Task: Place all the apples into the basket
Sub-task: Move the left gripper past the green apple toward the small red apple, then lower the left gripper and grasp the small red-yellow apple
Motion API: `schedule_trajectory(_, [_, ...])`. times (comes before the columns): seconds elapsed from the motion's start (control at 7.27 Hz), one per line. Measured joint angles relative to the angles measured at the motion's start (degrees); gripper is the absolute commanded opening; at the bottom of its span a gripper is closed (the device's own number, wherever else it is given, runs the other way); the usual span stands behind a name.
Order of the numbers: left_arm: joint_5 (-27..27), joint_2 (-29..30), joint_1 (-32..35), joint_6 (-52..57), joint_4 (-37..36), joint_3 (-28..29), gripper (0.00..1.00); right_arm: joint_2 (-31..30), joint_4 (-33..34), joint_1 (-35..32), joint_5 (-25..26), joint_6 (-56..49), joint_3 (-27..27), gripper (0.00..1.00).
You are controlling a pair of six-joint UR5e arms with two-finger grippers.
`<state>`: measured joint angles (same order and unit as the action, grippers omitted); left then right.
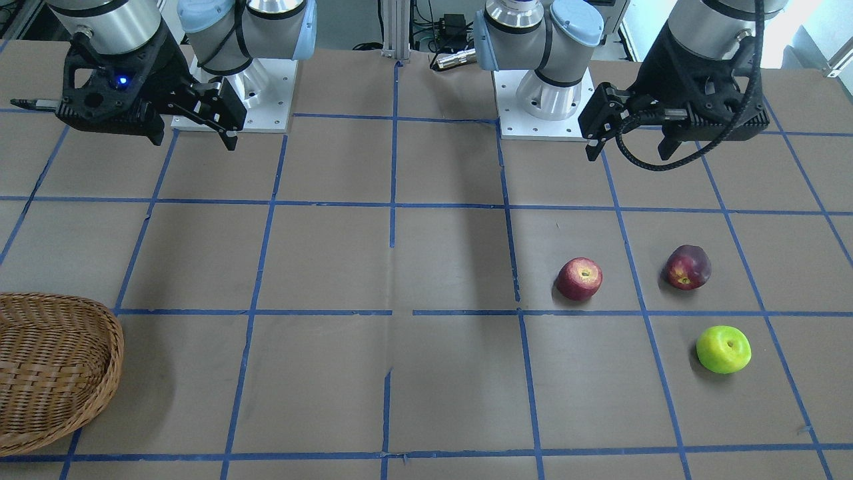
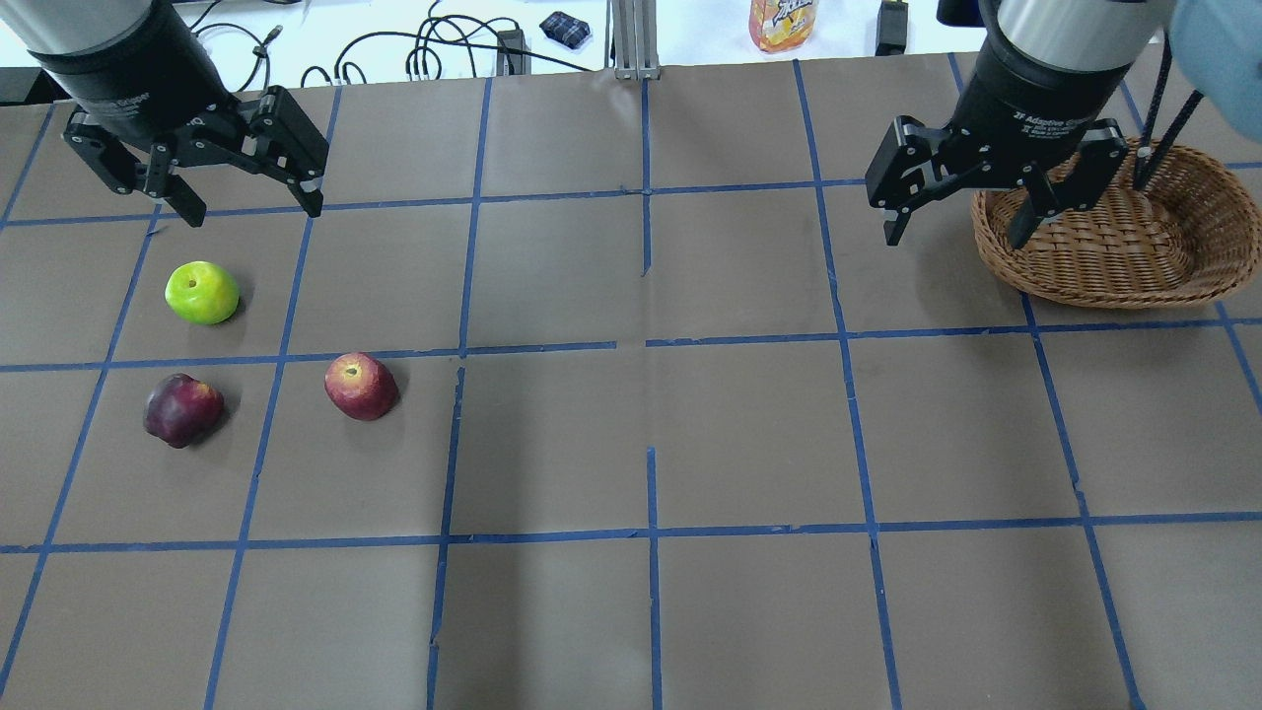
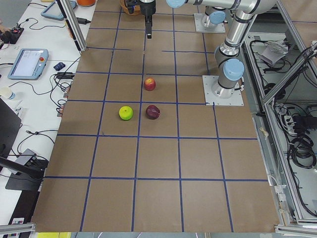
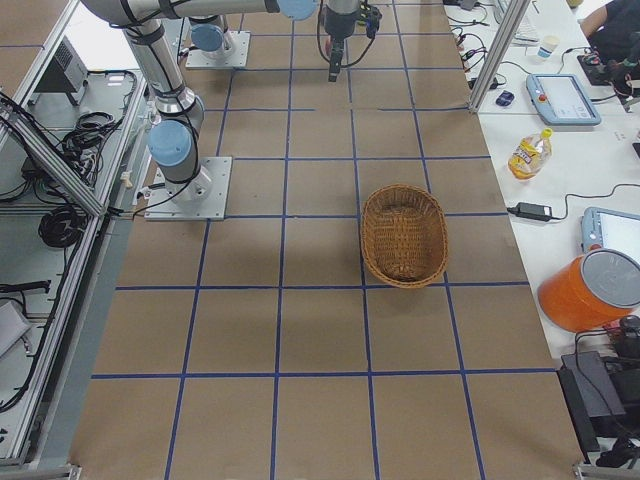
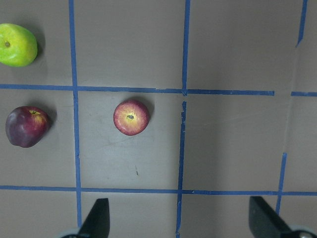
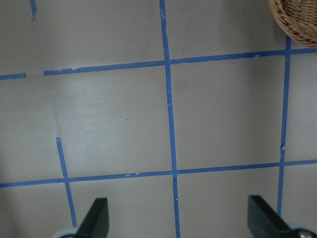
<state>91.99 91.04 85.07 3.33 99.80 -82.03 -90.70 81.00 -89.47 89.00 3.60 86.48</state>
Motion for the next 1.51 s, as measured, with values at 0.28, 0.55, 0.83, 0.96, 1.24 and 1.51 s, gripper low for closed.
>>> schedule_trajectory(0.28, [-0.6, 2.2, -0.8, 1.1, -3.4, -3.2, 1.00, 0.0, 0.0, 0.0, 0.0, 0.0, 0.0, 1.00])
schedule_trajectory(0.55, [-3.0, 3.2, -1.3, 1.8, -9.5, -10.4, 1.00, 0.0, -0.2, 0.0, 0.0, 0.0, 0.0, 1.00])
schedule_trajectory(0.83, [-3.4, 4.8, -4.2, 3.8, -18.9, -19.1, 1.00, 0.0, -0.3, 0.0, 0.0, 0.0, 0.0, 1.00])
schedule_trajectory(0.96, [-3.4, 5.4, -5.9, 5.8, -23.9, -23.4, 1.00, 0.1, -0.4, 0.0, 0.0, 0.0, 0.0, 1.00])
schedule_trajectory(1.24, [-3.5, 6.4, -7.8, 7.7, -30.8, -30.1, 1.00, 0.1, -0.4, 0.0, 0.0, -0.1, 0.4, 1.00])
schedule_trajectory(1.51, [-3.6, 8.7, -8.1, 7.4, -38.8, -35.0, 1.00, 0.1, -0.3, 0.0, 0.0, -0.1, 0.8, 1.00])
